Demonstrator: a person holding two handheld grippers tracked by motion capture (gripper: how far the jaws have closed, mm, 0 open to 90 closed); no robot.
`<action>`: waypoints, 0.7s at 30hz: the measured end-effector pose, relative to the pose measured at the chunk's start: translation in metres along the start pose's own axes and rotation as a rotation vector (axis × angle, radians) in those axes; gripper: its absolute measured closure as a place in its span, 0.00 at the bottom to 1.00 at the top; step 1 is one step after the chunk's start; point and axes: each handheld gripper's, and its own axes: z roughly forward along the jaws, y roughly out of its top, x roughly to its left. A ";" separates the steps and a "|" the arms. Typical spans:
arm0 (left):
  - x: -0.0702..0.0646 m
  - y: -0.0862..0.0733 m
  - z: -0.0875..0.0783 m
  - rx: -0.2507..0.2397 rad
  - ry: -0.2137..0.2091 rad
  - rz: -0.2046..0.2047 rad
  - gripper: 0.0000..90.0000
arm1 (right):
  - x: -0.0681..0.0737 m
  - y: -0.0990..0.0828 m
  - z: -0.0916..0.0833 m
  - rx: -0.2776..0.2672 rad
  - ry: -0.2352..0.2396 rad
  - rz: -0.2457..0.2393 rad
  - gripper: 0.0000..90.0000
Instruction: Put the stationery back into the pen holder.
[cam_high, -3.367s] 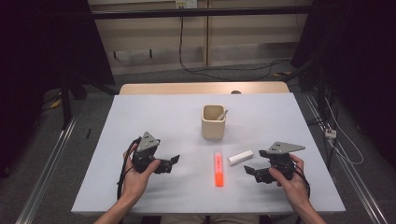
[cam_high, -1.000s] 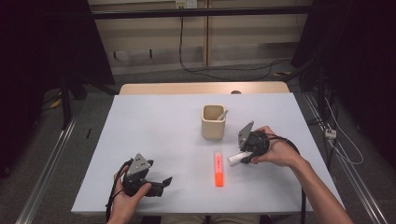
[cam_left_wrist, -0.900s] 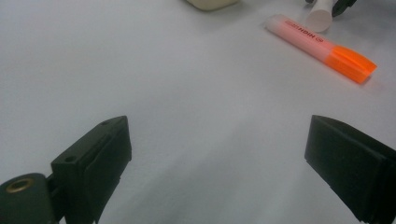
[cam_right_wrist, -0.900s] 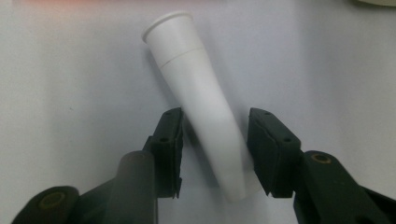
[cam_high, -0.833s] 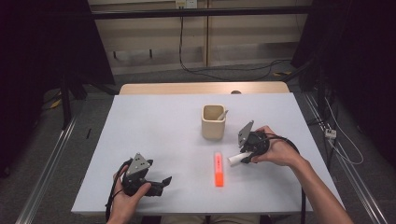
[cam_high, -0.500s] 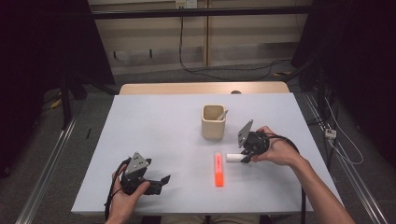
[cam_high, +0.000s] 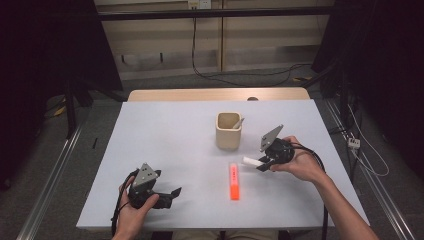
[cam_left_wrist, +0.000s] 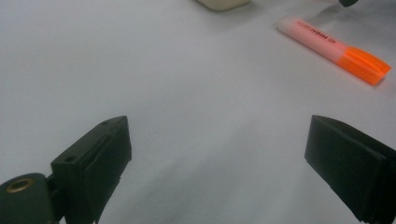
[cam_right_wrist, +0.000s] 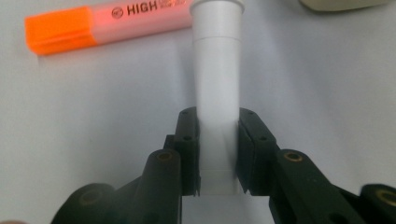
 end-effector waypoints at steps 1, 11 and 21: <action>0.000 0.000 0.000 -0.001 0.000 0.001 0.08 | 0.001 -0.001 -0.001 -0.018 -0.006 0.015 0.80; -0.006 -0.002 0.002 -0.017 -0.014 -0.005 0.08 | 0.007 -0.005 -0.009 -0.240 -0.057 0.141 0.80; -0.004 -0.002 0.001 -0.038 -0.006 -0.010 0.08 | 0.012 -0.001 -0.014 -0.494 -0.125 0.249 0.80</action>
